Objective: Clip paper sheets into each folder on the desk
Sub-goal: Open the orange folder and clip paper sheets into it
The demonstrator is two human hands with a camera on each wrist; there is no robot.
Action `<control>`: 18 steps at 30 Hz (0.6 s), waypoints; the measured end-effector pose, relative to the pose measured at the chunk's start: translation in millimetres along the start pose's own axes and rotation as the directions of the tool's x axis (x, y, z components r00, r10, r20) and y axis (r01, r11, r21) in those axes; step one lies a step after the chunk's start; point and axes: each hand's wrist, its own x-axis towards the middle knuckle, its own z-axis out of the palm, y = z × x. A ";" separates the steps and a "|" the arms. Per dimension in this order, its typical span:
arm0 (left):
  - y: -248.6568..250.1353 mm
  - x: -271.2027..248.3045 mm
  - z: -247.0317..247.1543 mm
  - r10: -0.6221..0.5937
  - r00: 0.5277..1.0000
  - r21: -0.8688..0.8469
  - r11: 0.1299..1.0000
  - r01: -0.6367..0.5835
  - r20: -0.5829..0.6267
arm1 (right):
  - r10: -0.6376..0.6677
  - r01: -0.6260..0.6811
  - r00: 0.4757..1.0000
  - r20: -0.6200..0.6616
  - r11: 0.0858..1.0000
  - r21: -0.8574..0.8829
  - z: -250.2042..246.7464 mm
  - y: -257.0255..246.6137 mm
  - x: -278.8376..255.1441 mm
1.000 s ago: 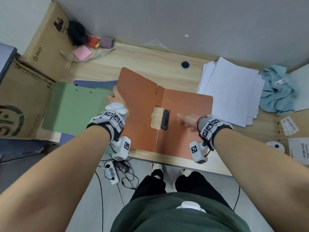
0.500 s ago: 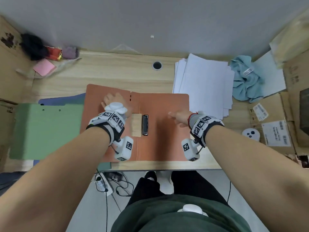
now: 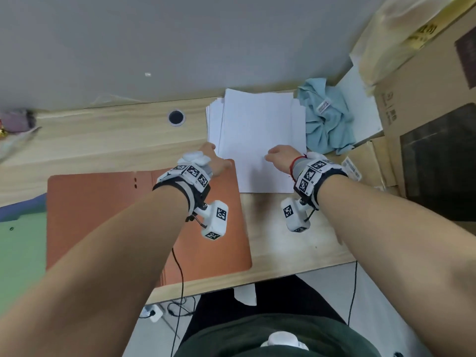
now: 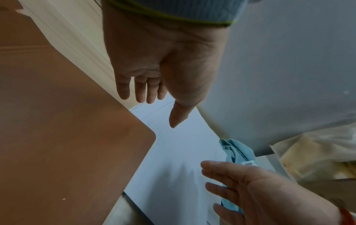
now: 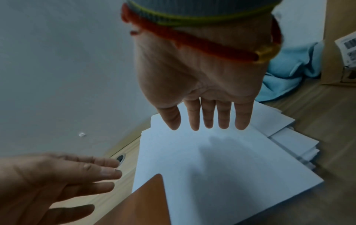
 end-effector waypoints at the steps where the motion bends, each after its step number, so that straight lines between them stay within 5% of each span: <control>1: -1.0 1.7 -1.0 0.000 1.000 0.024 1.000 0.000 0.009 | 0.001 -0.001 1.000 0.021 1.000 -0.026 3.9 -2.1 -1.8; 14: 45.4 63.3 21.6 -0.152 0.988 0.057 0.987 0.151 0.018 | 0.077 -0.073 0.989 0.125 0.997 -0.033 14.8 8.0 34.3; 18: 53.2 60.2 21.5 -0.060 0.998 0.070 0.996 0.059 0.014 | 0.076 -0.078 0.991 0.112 0.997 0.009 10.8 12.1 39.2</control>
